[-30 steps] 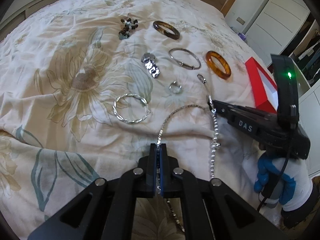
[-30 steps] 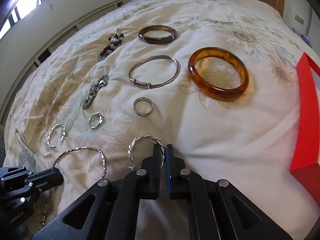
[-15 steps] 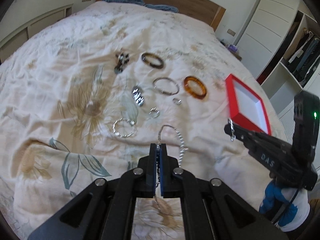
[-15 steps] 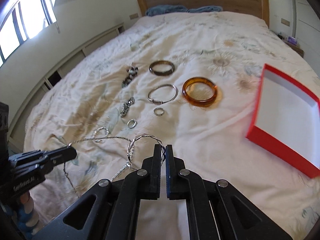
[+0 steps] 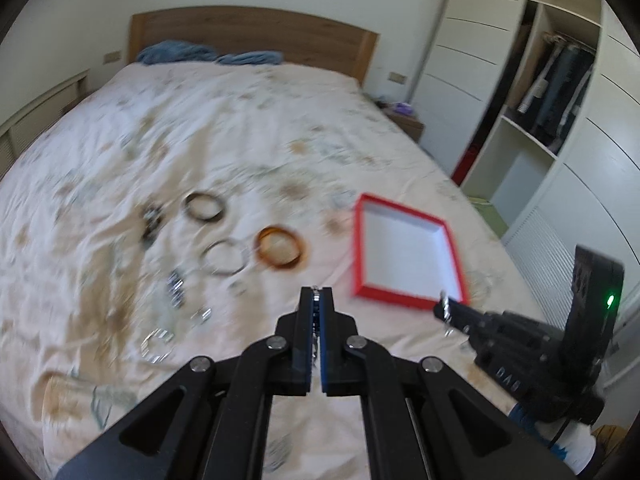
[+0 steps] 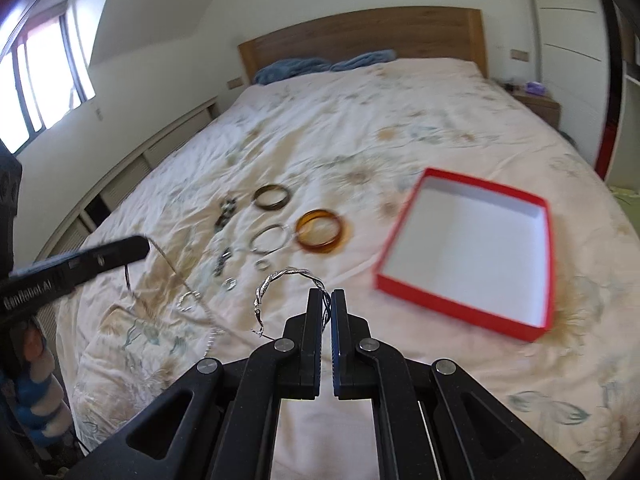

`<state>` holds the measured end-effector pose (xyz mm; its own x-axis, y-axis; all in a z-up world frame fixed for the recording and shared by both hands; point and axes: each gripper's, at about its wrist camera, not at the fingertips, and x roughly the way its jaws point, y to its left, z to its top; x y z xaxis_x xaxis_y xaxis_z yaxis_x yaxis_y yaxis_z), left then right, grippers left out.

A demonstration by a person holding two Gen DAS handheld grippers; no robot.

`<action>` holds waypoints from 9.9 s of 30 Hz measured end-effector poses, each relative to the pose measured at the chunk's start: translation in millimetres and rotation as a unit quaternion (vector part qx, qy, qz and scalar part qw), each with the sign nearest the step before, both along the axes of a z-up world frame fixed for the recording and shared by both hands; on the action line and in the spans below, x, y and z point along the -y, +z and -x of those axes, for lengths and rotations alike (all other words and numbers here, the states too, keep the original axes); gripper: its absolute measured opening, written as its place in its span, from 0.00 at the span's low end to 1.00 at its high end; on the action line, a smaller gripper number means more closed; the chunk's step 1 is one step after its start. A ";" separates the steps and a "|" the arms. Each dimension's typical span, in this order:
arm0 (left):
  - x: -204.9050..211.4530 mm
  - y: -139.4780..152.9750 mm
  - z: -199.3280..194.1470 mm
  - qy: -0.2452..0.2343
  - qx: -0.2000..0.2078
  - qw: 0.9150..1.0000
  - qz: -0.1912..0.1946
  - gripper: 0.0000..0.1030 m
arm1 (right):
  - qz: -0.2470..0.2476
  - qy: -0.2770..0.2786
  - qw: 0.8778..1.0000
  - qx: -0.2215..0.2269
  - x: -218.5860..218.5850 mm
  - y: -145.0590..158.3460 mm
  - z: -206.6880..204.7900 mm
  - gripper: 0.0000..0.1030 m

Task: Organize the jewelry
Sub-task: 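Carry the necklace and hoop over the red box with both tools, then open both tools to drop the necklace and hoop into the red box, then move both tools back toward the remaining jewelry, then grasp a twisted silver hoop with the left tool while the right tool grasps a small silver ring, then carry the hoop and ring over the red box with both tools, then open both tools to drop the hoop and ring into the red box, then move both tools back toward the silver watch and small ring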

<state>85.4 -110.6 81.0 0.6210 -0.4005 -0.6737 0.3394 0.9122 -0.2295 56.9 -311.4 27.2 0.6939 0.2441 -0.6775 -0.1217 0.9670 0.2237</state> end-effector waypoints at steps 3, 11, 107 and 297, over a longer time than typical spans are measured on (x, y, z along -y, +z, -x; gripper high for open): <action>35.0 12.3 -16.0 -0.023 0.010 1.000 0.002 0.02 | 0.009 -0.019 1.000 0.002 26.0 3.0 -2.3 0.04; 137.0 36.1 -76.8 -0.073 0.033 0.997 0.020 0.02 | 0.024 -0.069 0.997 0.007 94.6 2.7 -36.2 0.04; -136.2 48.6 4.2 0.058 0.031 0.995 -0.070 0.39 | 0.046 0.050 0.996 0.066 -33.8 91.9 41.6 0.47; -2.3 44.8 68.1 0.059 0.089 0.990 -0.087 0.40 | 0.069 -0.002 0.996 0.051 -3.0 92.3 74.0 0.45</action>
<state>17.3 -108.3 125.8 0.7711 -0.2056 -0.6027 0.2496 0.9683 -0.0110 -17.1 -308.4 119.5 0.7619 0.1505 -0.6300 -0.1328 0.9883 0.0754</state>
